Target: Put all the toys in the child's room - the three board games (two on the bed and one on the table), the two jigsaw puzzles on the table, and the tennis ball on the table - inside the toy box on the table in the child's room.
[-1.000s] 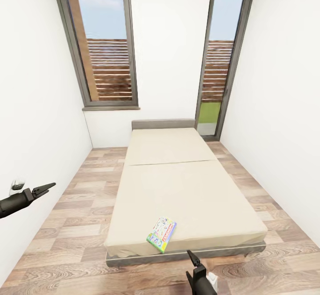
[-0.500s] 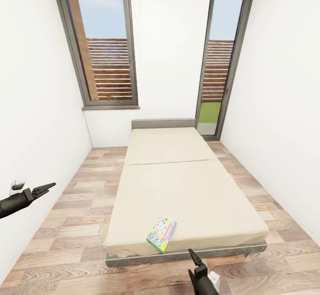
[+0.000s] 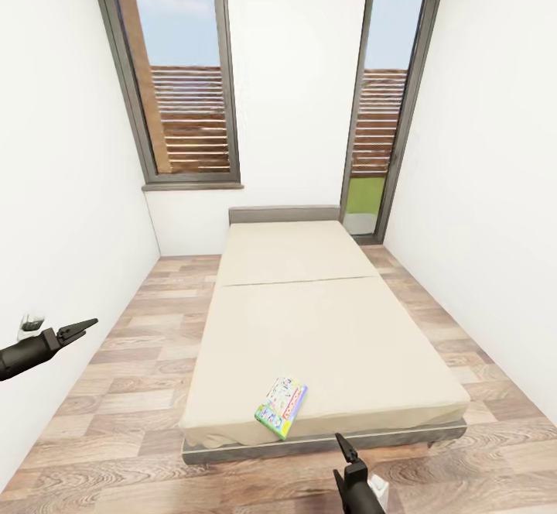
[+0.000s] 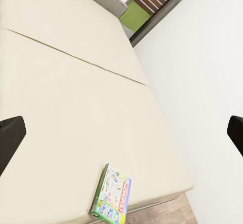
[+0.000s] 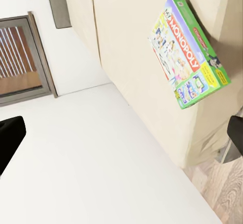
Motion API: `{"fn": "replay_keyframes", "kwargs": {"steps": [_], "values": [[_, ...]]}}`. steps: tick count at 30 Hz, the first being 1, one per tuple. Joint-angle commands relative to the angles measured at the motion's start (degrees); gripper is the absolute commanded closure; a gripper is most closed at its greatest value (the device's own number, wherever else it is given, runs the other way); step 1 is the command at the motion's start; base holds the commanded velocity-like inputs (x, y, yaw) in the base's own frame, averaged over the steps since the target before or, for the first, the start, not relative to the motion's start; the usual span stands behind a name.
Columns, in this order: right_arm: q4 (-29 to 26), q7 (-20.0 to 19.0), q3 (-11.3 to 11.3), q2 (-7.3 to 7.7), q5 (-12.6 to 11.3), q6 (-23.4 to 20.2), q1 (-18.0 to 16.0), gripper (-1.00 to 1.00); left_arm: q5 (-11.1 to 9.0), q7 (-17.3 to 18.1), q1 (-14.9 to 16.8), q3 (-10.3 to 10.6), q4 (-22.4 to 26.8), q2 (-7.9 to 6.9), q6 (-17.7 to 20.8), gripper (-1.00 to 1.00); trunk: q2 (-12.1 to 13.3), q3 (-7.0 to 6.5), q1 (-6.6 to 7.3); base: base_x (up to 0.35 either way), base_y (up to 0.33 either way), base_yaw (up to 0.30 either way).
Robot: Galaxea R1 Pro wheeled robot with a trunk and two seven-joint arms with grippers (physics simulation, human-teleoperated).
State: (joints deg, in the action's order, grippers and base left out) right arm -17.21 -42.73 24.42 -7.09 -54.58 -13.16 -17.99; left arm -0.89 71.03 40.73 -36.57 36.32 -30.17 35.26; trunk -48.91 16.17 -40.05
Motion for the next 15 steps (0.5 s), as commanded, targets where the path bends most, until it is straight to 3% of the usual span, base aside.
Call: {"fn": "replay_keyframes", "kwargs": {"steps": [1,15], "values": [[0.0,0.0,0.3,-0.06,-0.5,-0.5,0.0,-1.00,-0.1,0.2,0.1,-0.1,0.0,0.04,0.6,-1.00,-0.5,0.26,-0.23,0.000,0.000,0.000],[0.0,2.9,0.5,-0.03,-0.5,3.6,0.0,-1.00,-0.1,0.2,0.1,0.0,0.0,0.19,0.5,-1.00,-6.1,2.77,-3.31,0.000,0.000,0.000]]}}
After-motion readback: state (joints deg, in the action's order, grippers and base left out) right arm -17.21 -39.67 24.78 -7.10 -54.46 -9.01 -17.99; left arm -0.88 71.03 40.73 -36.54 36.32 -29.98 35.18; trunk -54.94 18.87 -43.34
